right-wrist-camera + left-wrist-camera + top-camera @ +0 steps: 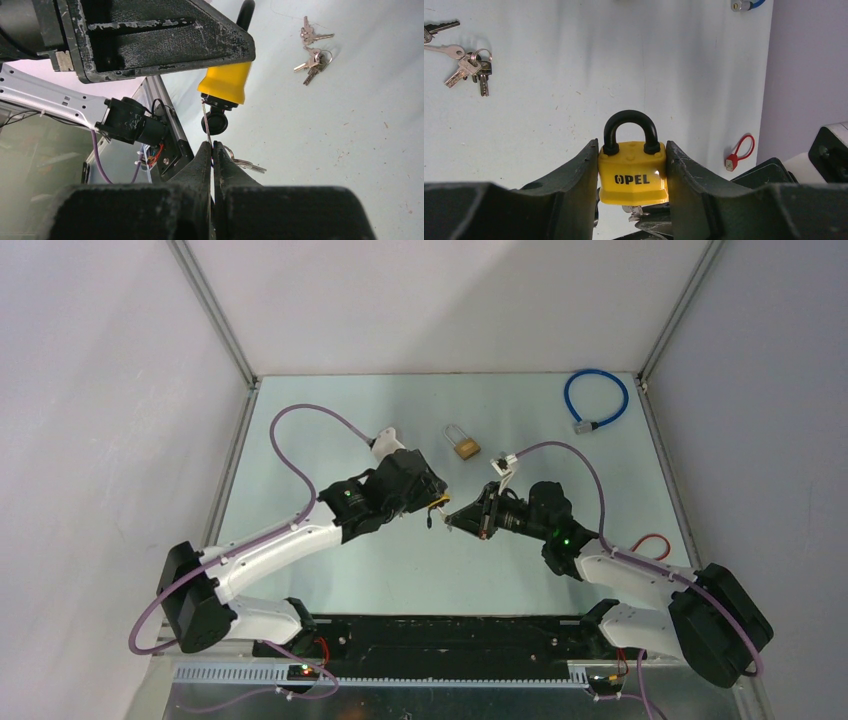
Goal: Unlock with the key
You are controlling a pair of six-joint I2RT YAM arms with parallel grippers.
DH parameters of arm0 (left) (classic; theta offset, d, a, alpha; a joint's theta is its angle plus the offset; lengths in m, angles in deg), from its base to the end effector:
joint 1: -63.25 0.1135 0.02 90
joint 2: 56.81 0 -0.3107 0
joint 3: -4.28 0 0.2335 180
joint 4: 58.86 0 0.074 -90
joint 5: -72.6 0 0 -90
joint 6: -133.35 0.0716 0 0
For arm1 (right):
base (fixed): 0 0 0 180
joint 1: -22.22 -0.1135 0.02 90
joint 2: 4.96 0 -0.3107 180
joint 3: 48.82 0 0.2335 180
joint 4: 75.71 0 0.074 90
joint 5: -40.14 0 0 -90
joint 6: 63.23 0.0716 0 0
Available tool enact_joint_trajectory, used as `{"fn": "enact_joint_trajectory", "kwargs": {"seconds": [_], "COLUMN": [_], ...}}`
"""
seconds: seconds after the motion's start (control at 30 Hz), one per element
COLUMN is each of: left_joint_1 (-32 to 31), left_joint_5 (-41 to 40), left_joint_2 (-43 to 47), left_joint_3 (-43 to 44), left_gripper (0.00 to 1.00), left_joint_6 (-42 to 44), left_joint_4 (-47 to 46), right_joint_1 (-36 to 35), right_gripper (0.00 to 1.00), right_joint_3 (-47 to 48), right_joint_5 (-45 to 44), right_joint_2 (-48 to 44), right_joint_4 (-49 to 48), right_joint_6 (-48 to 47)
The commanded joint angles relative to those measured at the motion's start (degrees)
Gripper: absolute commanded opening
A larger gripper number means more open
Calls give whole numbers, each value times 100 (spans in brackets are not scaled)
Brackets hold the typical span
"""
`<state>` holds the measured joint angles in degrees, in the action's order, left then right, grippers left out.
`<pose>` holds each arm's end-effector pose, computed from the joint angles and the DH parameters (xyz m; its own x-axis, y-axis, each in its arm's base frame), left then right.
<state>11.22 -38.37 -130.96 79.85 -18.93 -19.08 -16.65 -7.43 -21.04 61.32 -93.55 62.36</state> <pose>0.1919 -0.2042 0.3308 -0.6764 -0.4768 -0.5613 -0.0759 0.8032 -0.5908 0.1672 0.1791 0.2829 -0.6145 0.1596 -0.7726 -0.6944 0.3554 0.6257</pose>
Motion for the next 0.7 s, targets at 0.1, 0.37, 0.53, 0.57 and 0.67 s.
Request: {"fn": "enact_joint_trajectory", "kwargs": {"seconds": [0.1, 0.37, 0.53, 0.57, 0.67], "left_joint_1": [-70, -71, -70, -70, -80], "left_joint_5": [-227, -376, -416, -421, -434], "left_joint_2": [372, 452, 472, 476, 485], "left_joint_3": [-16, -84, -92, -88, -99], "left_gripper": [2, 1, 1, 0, 0], "left_joint_6": [39, -55, -82, -87, -99], "left_joint_4": [-357, -364, -366, -371, -375], "right_joint_1": [78, 67, 61, 63, 64], "right_gripper": [0, 0, 0, 0, 0], "right_joint_3": [198, 202, 198, 198, 198], "right_joint_5": [-374, -292, -304, -305, -336], "right_joint_2": [-100, -168, -207, -210, -204], "right_joint_4": [188, 187, 180, 175, 136], "right_joint_6": [25, -9, -10, -9, 19]}}
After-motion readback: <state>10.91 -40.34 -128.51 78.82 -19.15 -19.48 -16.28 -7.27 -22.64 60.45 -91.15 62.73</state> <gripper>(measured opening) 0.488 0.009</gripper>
